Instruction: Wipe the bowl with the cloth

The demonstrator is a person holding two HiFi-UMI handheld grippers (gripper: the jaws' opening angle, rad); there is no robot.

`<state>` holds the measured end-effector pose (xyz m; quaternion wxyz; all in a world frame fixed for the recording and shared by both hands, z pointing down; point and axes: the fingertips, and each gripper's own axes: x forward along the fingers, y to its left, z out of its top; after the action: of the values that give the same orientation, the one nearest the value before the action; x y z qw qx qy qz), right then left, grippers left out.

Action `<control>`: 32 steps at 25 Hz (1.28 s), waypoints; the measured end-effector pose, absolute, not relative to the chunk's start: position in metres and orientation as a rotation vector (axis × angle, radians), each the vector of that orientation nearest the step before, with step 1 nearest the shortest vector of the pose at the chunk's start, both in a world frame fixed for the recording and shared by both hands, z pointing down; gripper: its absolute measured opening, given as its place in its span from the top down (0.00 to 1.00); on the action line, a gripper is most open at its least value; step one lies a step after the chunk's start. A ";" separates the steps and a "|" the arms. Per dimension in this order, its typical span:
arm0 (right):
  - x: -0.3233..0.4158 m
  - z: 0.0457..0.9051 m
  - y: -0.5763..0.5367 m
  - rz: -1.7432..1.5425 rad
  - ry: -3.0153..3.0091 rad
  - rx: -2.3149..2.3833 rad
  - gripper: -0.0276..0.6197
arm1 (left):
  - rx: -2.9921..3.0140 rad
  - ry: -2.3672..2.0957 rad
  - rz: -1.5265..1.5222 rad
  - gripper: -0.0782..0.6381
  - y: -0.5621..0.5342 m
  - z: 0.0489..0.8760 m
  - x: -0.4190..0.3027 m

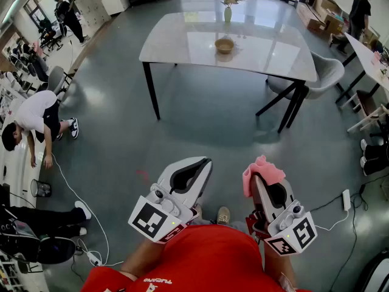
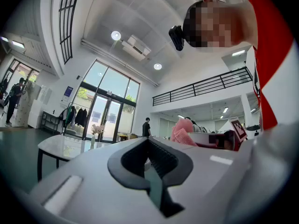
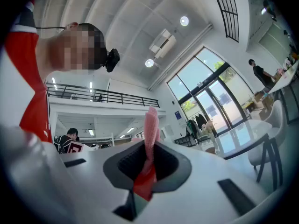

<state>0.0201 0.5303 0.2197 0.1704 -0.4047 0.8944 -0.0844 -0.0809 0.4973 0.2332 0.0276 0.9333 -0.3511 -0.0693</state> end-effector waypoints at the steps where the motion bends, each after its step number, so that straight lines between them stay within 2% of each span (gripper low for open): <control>1: 0.020 0.219 0.530 -0.241 2.542 -1.149 0.92 | 2.881 -1.086 -0.212 0.88 0.498 0.233 -0.081; 32: 0.057 0.205 0.521 -0.241 2.538 -1.065 0.92 | 2.881 -1.214 -0.182 0.88 0.494 0.226 -0.067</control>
<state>0.0574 0.5211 0.2046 0.1880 -0.3787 0.9022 -0.0857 -0.0673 0.4937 0.2258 0.0048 0.9199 -0.3877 -0.0580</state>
